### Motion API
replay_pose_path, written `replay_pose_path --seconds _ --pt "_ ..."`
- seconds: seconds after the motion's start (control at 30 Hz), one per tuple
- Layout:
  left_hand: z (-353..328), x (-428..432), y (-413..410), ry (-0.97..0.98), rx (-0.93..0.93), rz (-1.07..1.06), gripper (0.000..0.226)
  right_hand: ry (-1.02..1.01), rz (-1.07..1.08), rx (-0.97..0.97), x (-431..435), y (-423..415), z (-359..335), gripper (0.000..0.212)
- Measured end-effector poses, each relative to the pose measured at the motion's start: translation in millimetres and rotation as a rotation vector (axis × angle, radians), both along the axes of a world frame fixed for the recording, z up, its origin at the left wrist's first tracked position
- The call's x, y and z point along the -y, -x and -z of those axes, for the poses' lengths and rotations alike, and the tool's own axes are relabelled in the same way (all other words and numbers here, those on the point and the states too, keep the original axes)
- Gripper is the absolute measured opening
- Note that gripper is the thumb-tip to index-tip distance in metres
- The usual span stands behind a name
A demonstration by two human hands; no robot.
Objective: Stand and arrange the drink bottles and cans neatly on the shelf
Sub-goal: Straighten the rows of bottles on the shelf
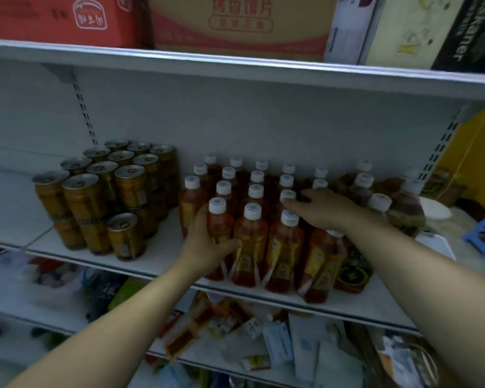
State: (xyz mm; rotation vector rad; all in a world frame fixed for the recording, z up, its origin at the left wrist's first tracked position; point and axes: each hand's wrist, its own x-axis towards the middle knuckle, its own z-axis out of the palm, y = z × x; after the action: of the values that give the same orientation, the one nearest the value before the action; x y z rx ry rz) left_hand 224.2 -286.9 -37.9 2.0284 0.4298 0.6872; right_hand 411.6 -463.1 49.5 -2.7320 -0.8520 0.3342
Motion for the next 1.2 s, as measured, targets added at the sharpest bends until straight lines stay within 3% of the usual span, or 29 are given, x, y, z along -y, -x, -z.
replay_pose_path --seconds 0.2,0.37,0.53,0.63,0.77,0.9,1.0,1.2 --pt "-3 -2 -3 0.025 -0.062 0.022 0.082 -0.057 0.003 0.094 0 26 0 0.086" --pt "-14 -9 2 0.063 -0.139 0.056 0.091 -0.042 0.025 0.109 5 32 -4 0.093" --pt "-56 3 -6 -0.278 -0.079 -0.031 0.087 -0.117 0.035 0.270 39 27 -25 0.057" --pt "-80 31 -22 -0.519 -0.230 0.049 0.081 -0.217 0.034 0.313 57 19 -34 0.037" --pt "-96 70 -51 -0.775 -0.378 0.179 0.081 -0.328 0.125 0.434 81 -7 -41 0.057" --pt "-92 88 -80 -0.765 -0.583 0.321 0.101 -0.115 0.253 0.310 108 -46 -16 0.088" --pt "-82 88 -87 -0.824 -0.621 0.343 0.102 -0.203 0.232 0.197 108 -58 5 0.091" --pt "-105 107 -104 -0.676 -0.482 0.331 0.095 -0.378 0.360 0.322 128 -62 -2 0.083"
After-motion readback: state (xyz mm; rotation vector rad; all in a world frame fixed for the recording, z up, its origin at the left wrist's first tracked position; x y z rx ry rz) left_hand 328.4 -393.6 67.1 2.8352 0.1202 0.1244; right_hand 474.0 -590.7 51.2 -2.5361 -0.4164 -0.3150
